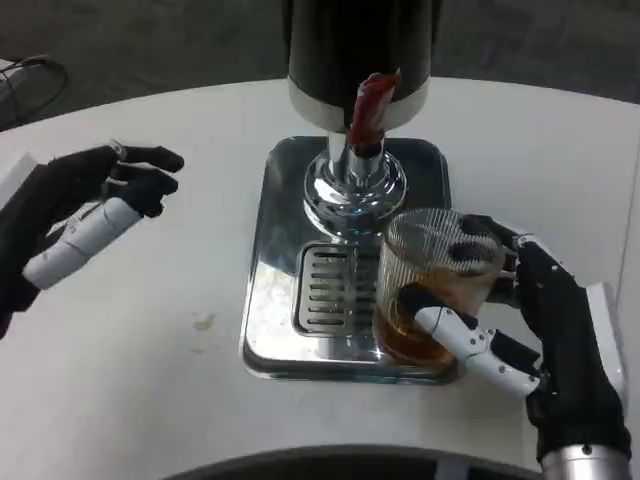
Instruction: Grasp the cup under the faucet to collect the drink, then remove the cup.
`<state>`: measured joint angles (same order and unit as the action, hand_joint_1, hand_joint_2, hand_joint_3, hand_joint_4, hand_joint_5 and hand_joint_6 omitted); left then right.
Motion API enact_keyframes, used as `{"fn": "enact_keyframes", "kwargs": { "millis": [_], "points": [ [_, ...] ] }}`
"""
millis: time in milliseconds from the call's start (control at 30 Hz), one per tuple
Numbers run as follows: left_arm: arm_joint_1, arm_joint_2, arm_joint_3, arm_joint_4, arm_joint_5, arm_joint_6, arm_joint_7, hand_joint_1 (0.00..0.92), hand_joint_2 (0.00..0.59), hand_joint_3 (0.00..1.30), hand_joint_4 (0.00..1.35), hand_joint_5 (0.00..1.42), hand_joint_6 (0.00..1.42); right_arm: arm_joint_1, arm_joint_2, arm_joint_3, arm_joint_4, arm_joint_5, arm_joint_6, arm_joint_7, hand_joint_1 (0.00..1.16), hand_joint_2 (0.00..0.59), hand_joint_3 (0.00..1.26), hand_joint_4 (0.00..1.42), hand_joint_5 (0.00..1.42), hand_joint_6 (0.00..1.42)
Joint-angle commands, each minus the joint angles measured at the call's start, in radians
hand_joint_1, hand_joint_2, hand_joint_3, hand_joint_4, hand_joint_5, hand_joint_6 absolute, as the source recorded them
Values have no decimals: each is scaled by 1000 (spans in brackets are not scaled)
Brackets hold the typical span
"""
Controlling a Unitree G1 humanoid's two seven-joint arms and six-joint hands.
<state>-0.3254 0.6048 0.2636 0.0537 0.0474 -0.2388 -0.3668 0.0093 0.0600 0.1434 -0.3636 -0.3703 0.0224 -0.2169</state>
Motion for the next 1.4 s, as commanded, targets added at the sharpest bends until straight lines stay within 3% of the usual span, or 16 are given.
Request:
{"fn": "enact_keyframes", "kwargs": {
  "millis": [33,533,833,1100,1400],
  "points": [
    [24,6,-18,36,28,-30,22,0,79,412,398,463,326,26,3,-6,-52,9,-6,5,753,251,653,776,793,407],
    [111,-9,-94,-48,102,-51,47,0,80,375,337,374,257,37,-10,14,-94,-12,0,44,758,251,665,786,808,408],
    [207,-1,-145,-164,210,-82,62,0,88,309,214,246,198,47,-72,24,-145,-37,-37,86,765,249,668,786,811,408],
    [277,-2,-145,-262,264,-82,69,0,87,252,133,170,165,85,-113,19,-206,-16,-46,126,773,243,676,796,821,408],
    [357,-10,-127,-406,320,-49,67,0,90,138,1,54,112,131,-130,19,-273,15,-53,163,779,244,676,796,828,408]
  ]
}}
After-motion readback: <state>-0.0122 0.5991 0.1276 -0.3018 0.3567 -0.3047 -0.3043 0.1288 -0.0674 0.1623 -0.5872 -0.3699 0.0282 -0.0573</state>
